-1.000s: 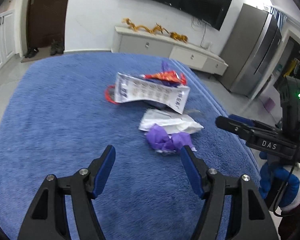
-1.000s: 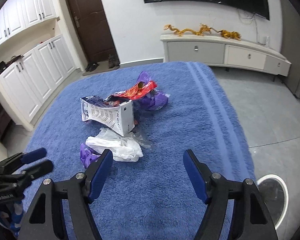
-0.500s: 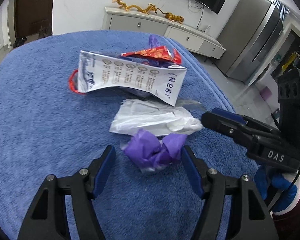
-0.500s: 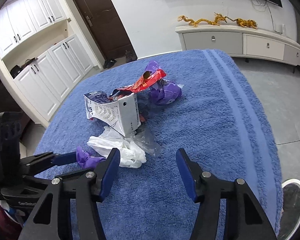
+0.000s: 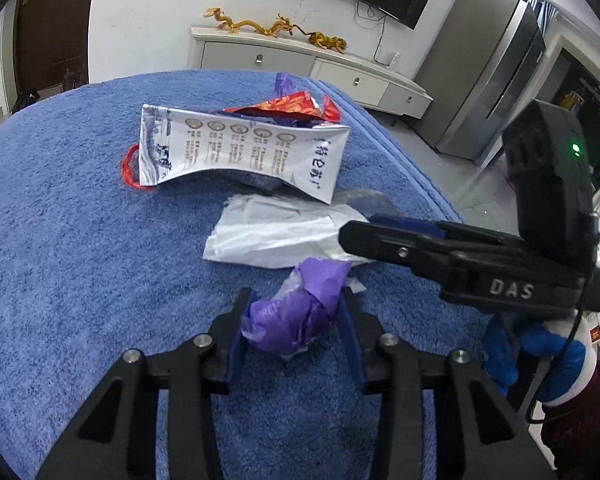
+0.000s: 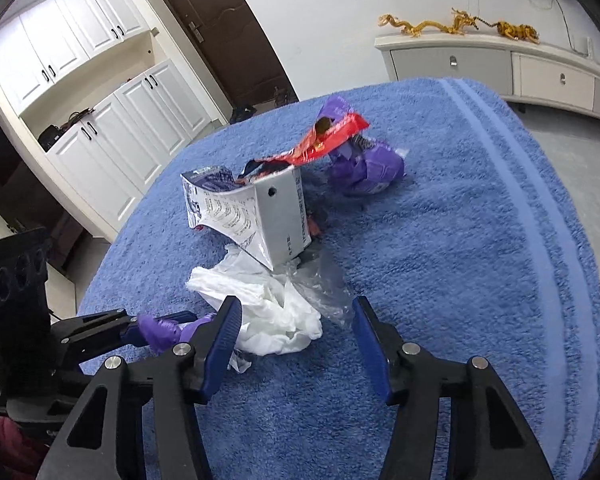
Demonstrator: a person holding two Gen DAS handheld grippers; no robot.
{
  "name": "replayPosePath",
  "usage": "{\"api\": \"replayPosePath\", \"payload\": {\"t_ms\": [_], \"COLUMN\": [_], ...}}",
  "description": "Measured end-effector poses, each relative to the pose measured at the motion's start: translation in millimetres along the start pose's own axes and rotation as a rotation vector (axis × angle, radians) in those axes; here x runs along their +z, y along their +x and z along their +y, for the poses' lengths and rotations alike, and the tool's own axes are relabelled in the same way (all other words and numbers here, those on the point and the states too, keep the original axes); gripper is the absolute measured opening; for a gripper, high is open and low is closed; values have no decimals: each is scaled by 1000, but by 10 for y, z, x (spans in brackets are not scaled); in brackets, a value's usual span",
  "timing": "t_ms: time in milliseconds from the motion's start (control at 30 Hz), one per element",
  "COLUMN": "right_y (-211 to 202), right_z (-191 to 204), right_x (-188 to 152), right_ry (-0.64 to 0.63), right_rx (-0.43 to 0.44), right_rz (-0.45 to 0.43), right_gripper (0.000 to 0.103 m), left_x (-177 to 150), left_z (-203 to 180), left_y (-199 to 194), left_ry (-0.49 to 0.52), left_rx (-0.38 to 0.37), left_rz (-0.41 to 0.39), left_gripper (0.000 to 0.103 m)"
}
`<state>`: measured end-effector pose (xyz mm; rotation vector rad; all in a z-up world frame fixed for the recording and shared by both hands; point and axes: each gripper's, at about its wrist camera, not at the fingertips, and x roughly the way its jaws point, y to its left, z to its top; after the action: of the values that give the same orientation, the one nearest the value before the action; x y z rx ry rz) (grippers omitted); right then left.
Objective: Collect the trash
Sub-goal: 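Grasp the purple bag with the left tool while the right tool grasps the white plastic bag, then carry both bags over the trash bin and open both tools to drop them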
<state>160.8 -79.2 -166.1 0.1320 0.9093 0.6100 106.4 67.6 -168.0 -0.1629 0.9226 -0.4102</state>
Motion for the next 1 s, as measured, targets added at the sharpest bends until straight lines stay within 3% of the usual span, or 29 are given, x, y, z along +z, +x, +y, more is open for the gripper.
{"api": "replayPosePath", "payload": {"t_ms": [367,567,667,1000], "right_y": [97,124,96,-267], "right_z": [235,228,252,557], "right_x": [-26,-39,-78,-335], "right_ry": [-91,-92,-100,-152], "right_rx": [-6,-35,-43,-26], "right_rz": [19,17,16,-19], "right_gripper": [54,22,14,10], "left_x": [-286,-428,-492,-540], "left_z": [178,343,334,193], "left_y": [-363,-616,-727,-1067], "left_ry": [-59,-110,-112,-104], "left_rx": [76,109,118,156], "left_rz": [-27,-53,-65,-129], "left_gripper": [37,37,37,37]}}
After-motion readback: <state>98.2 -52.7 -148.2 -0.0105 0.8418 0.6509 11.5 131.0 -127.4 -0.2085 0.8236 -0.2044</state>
